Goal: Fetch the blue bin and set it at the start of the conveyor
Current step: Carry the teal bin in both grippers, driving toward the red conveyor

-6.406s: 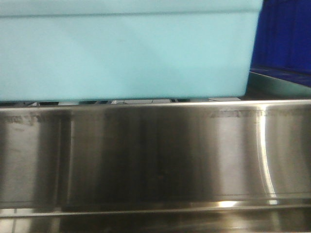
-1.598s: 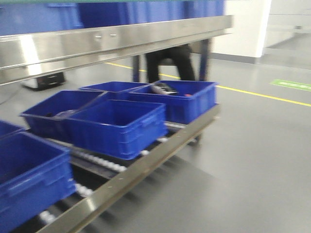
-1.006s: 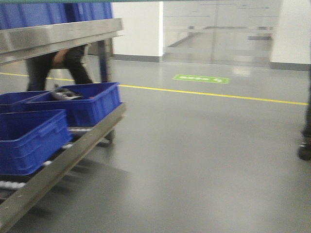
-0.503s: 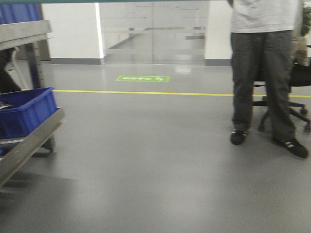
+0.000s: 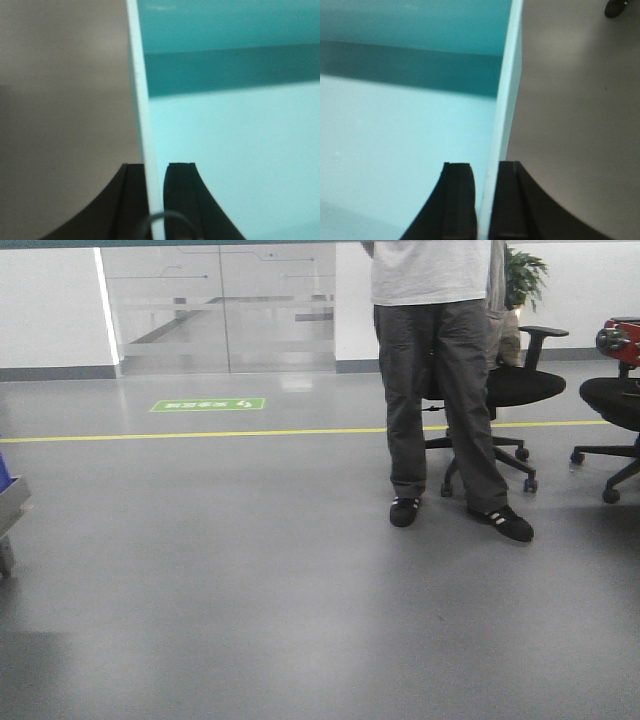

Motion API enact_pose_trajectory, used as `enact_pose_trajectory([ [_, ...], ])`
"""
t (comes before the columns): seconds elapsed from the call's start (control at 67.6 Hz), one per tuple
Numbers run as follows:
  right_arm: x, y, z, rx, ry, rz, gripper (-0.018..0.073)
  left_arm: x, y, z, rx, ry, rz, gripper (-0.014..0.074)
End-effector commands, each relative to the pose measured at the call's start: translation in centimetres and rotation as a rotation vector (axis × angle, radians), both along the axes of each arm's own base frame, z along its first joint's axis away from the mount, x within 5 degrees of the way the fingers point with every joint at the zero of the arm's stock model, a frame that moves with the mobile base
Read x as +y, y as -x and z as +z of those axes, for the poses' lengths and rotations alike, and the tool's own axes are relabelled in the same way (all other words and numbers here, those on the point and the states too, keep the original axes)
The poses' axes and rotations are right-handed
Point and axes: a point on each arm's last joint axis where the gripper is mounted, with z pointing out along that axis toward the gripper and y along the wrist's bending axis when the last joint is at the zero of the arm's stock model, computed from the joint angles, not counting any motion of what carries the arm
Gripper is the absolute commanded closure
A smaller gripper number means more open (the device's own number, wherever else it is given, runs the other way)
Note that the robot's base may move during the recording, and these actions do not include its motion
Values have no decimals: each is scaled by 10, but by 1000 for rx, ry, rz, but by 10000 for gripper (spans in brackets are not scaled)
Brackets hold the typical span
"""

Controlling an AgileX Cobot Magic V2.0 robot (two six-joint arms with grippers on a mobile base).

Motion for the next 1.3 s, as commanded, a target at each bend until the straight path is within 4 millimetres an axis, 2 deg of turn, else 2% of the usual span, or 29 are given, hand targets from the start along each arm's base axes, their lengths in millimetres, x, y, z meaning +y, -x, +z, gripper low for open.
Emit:
enact_pose_trajectory([
  [0.0, -4, 2, 10, -70, 12, -2, 712, 2, 3, 9, -54, -15, -2, 708],
  [1.287, -4, 2, 10, -73, 11, -3, 712, 2, 3, 9, -55, -16, -1, 708],
])
